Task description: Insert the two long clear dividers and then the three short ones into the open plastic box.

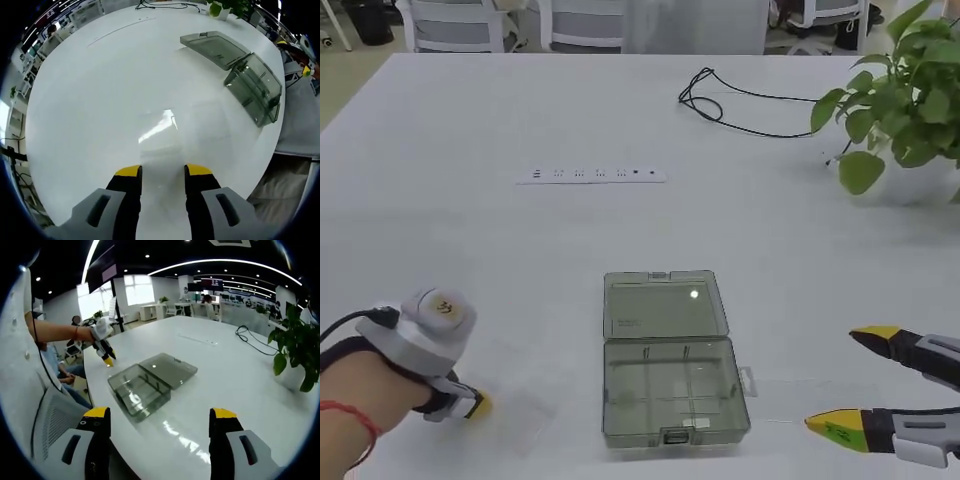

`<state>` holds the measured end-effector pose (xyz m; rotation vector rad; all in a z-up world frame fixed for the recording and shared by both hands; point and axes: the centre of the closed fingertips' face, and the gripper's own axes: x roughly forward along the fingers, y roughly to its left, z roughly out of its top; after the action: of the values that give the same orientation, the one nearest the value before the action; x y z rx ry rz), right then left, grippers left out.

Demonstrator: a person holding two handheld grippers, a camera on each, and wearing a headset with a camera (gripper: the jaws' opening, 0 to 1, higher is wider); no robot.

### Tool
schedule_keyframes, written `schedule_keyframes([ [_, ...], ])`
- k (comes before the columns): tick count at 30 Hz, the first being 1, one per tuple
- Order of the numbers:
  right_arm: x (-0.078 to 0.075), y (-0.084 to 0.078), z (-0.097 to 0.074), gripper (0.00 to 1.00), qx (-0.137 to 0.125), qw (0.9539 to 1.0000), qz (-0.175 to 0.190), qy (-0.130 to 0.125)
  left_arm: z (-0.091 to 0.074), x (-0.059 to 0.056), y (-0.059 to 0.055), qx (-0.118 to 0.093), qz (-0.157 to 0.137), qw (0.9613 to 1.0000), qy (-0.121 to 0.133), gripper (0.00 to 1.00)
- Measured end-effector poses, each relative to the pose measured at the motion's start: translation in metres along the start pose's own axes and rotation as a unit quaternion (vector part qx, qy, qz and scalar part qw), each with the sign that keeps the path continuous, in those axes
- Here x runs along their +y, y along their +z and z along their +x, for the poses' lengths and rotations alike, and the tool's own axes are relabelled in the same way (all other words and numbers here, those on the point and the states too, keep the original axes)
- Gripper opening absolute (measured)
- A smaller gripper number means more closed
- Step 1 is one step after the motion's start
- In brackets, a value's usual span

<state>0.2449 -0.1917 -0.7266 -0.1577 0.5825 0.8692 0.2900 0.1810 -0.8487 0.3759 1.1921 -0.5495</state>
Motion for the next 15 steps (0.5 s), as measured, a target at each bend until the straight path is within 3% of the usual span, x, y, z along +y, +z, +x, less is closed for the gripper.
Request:
schedule_keyframes([
  [5,0.0018,-0.0009,0.0016,0.81,0.001,1.0,-0.001,0.003,0.0011,0.001,-0.0013,0.008,-0.002,1.0,-0.003,0.32],
  [15,0.0041,-0.001,0.002,0.81,0.003,1.0,-0.001,0.004,0.0025,0.0005,-0.0009,0.002,-0.012,0.9998,-0.015,0.31],
])
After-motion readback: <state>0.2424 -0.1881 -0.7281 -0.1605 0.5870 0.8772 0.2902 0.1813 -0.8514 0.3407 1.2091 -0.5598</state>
